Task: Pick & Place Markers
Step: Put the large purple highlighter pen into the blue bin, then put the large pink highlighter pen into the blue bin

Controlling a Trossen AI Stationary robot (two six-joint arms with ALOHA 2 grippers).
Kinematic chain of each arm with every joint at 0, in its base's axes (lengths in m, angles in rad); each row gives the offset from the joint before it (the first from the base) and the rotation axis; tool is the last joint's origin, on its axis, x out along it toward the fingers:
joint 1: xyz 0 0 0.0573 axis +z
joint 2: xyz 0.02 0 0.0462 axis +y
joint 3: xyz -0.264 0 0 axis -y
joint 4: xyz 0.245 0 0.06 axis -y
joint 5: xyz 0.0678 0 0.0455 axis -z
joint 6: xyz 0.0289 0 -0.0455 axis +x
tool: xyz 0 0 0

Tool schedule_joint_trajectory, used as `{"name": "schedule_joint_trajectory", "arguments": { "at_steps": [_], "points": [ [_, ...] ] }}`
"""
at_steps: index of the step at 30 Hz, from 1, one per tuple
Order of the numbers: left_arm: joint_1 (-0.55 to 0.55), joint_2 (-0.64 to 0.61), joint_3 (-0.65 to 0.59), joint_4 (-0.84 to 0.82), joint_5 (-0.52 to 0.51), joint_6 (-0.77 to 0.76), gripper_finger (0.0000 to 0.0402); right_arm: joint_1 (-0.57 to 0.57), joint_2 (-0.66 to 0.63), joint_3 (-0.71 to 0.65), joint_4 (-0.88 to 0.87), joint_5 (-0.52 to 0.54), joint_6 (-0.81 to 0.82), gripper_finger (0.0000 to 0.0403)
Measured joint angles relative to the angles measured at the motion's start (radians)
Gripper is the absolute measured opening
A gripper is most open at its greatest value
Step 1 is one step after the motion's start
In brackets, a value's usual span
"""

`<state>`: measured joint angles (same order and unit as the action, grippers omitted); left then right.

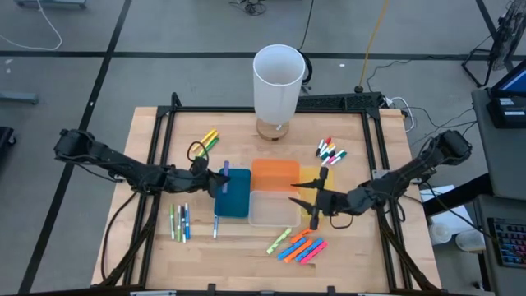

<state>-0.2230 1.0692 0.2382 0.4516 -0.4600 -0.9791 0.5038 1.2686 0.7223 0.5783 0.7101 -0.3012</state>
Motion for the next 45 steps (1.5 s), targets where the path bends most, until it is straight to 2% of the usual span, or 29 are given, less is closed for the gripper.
{"name": "schedule_joint_trajectory", "arguments": {
  "at_steps": [3,6,13,19,24,30,36,41,45],
  "points": [
    [-0.002,0.000,-0.001,0.019,0.014,0.003,0.0169,0.021,0.000,0.000,-0.005,0.000,0.005,0.0173],
    [-0.009,0.000,-0.001,0.065,0.014,0.017,0.0211,0.044,0.004,0.000,-0.035,0.000,0.037,0.0173],
    [-0.015,0.000,0.000,0.204,0.014,0.185,0.0256,0.151,0.005,0.000,-0.123,-0.005,0.087,0.0173],
    [-0.014,0.000,0.000,0.304,0.014,0.360,0.0265,0.301,0.046,0.000,-0.204,-0.027,0.131,0.0173],
    [-0.014,0.000,0.001,0.348,0.014,0.431,0.0255,0.364,0.130,0.064,-0.464,-0.185,0.428,0.0174],
    [-0.015,0.000,0.001,0.370,0.014,0.400,0.0249,0.412,0.275,0.156,-0.736,-0.240,0.560,0.0174],
    [-0.035,0.000,0.001,0.369,0.007,0.395,0.0254,0.414,0.387,0.159,-0.773,-0.321,0.607,0.0174],
    [-0.062,0.000,0.001,0.373,-0.053,0.395,0.0255,0.399,0.448,0.159,-0.777,-0.327,0.595,0.0173],
    [-0.081,0.000,0.001,0.372,-0.099,0.395,0.0255,0.383,0.463,0.163,-0.780,-0.383,0.595,0.0167]
  ]
}}
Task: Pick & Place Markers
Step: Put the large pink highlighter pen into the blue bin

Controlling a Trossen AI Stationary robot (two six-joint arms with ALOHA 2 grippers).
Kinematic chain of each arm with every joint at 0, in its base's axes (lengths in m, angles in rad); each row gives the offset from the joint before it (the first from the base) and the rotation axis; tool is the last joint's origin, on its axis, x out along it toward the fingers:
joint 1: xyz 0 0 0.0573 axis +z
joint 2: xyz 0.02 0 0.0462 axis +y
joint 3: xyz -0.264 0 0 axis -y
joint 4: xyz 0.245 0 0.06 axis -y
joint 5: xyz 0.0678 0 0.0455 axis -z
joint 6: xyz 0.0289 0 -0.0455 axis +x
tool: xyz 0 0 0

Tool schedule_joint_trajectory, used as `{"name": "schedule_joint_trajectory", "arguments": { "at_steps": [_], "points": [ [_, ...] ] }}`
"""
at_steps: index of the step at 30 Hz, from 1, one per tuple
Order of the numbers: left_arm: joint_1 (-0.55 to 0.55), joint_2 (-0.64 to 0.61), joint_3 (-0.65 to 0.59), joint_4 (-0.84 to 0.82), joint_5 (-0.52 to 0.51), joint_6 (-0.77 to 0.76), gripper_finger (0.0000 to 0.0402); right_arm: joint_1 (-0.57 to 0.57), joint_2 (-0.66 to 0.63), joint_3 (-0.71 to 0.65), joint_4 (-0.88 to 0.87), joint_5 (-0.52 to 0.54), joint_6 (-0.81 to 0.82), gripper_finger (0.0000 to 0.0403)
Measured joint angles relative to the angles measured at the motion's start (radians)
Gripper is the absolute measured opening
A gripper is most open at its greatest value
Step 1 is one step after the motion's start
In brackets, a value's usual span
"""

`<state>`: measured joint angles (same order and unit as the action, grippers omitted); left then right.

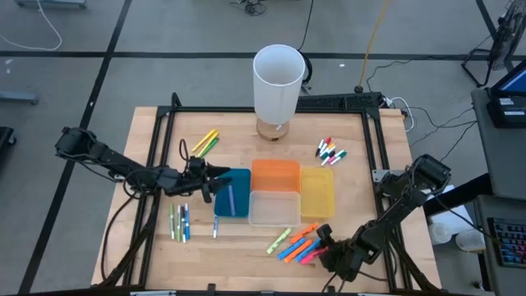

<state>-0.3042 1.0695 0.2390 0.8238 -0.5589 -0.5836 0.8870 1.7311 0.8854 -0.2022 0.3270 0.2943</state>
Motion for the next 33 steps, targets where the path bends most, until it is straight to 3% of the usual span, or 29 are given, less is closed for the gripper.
{"name": "schedule_joint_trajectory", "arguments": {
  "at_steps": [6,12,21,26,33],
  "points": [
    [-0.012,0.011,0.000,-0.006,-0.023,0.001,0.0255,-0.005,0.002,0.000,-0.021,-0.044,0.032,0.0132],
    [-0.002,0.089,0.000,-0.011,-0.028,-0.097,0.0255,-0.005,0.003,-0.001,-0.038,-0.069,0.038,0.0049],
    [0.032,0.157,0.000,0.031,-0.028,-0.127,0.0255,-0.002,-0.103,-0.011,0.014,-0.119,0.038,0.0046],
    [0.035,0.156,0.000,0.157,0.011,-0.019,0.0255,0.009,-0.220,-0.006,0.145,-0.065,-0.001,0.0046],
    [-0.009,0.178,0.074,0.197,0.155,0.153,0.0255,-0.006,-0.273,-0.026,0.356,0.127,-0.281,0.0046]
  ]
}}
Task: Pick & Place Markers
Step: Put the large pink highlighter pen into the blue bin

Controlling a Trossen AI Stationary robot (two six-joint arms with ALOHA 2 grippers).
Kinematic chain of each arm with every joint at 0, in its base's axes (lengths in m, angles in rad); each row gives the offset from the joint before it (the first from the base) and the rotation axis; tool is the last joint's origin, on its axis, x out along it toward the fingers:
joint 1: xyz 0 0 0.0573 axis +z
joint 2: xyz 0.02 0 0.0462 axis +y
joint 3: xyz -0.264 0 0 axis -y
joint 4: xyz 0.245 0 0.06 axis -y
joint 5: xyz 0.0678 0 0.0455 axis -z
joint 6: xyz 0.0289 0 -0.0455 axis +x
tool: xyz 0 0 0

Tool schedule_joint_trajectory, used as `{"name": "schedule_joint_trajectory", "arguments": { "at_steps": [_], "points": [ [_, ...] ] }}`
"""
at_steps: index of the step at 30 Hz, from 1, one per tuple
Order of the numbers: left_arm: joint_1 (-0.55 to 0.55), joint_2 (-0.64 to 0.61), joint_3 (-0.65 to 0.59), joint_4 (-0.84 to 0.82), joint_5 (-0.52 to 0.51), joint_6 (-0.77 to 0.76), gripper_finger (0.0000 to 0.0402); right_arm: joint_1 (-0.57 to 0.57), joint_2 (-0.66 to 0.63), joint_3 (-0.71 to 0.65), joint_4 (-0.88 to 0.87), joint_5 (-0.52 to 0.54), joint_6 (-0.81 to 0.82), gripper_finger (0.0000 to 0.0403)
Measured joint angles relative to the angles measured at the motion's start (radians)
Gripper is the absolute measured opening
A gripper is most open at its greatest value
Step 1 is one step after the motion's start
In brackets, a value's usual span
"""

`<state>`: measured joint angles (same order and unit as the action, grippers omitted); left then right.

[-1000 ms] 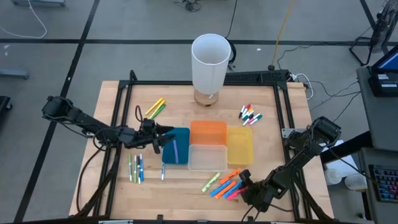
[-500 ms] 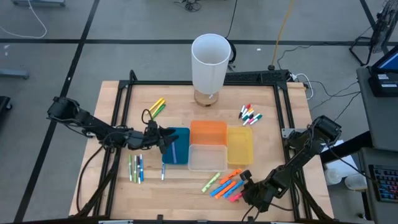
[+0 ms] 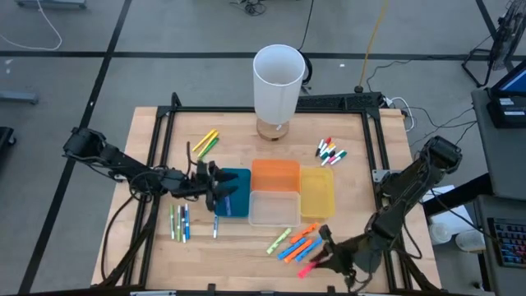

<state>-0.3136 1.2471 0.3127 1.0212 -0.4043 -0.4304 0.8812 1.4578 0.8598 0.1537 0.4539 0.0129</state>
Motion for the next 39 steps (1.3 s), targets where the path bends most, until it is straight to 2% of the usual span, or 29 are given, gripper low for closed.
{"name": "schedule_joint_trajectory", "arguments": {
  "at_steps": [5,9,12,16,21,26,39],
  "points": [
    [-0.057,0.089,0.106,0.006,0.085,0.201,0.0255,-0.101,0.002,-0.064,0.339,0.013,-0.199,0.0046],
    [-0.093,0.195,0.222,-0.001,0.097,0.405,0.0255,-0.184,0.002,-0.108,0.542,-0.002,-0.303,0.0046],
    [-0.118,0.292,0.322,-0.025,0.096,0.559,0.0255,-0.234,0.002,-0.137,0.621,-0.057,-0.313,0.0046],
    [-0.136,0.434,0.451,-0.082,0.097,0.691,0.0255,-0.267,0.002,-0.164,0.644,-0.061,-0.313,0.0046],
    [-0.140,0.553,0.595,-0.084,0.085,0.744,0.0255,-0.275,0.002,-0.178,0.667,-0.059,-0.318,0.0046],
    [-0.138,0.584,0.687,-0.084,0.081,0.782,0.0255,-0.276,0.001,-0.178,0.669,-0.058,-0.342,0.0046],
    [-0.126,0.600,0.717,-0.084,0.148,0.735,0.0255,-0.298,0.002,-0.178,0.711,-0.062,-0.344,0.0046]
  ]
}}
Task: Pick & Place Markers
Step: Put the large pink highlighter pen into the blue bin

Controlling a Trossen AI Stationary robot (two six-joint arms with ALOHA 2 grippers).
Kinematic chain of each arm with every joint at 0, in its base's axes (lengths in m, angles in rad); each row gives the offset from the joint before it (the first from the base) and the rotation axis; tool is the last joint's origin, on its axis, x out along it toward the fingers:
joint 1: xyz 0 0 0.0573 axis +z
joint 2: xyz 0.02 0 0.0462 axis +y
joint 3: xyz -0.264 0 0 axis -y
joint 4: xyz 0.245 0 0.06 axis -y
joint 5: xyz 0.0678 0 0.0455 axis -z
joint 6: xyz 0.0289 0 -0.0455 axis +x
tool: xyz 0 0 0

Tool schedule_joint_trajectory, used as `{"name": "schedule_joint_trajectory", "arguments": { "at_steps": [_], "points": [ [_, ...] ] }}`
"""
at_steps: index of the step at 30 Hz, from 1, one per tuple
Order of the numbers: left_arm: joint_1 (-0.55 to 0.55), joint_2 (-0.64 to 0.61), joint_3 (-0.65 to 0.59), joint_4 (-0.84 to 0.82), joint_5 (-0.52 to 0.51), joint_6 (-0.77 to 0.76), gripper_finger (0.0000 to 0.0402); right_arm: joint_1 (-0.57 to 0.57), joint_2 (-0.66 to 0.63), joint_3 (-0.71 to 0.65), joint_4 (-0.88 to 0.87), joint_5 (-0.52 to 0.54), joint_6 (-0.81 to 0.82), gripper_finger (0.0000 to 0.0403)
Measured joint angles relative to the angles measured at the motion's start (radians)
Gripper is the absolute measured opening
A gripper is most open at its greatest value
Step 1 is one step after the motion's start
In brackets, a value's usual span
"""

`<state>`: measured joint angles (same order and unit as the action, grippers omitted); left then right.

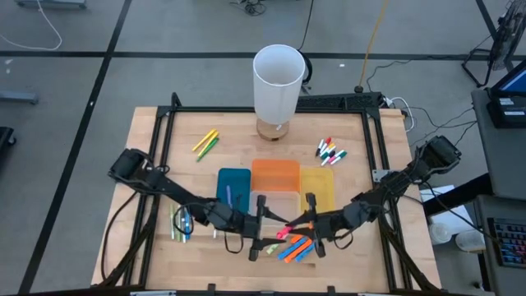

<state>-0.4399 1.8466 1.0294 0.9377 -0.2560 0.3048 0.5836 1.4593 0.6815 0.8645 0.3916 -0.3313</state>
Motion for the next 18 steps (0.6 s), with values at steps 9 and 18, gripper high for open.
{"name": "schedule_joint_trajectory", "arguments": {
  "at_steps": [9,18],
  "points": [
    [0.015,0.000,0.006,0.000,0.008,-0.002,0.0255,-0.020,0.000,0.000,0.011,-0.003,0.003,0.0046],
    [0.040,0.000,0.006,0.002,0.025,-0.004,0.0168,-0.021,0.000,0.000,0.007,-0.003,0.006,0.0046]
  ]
}}
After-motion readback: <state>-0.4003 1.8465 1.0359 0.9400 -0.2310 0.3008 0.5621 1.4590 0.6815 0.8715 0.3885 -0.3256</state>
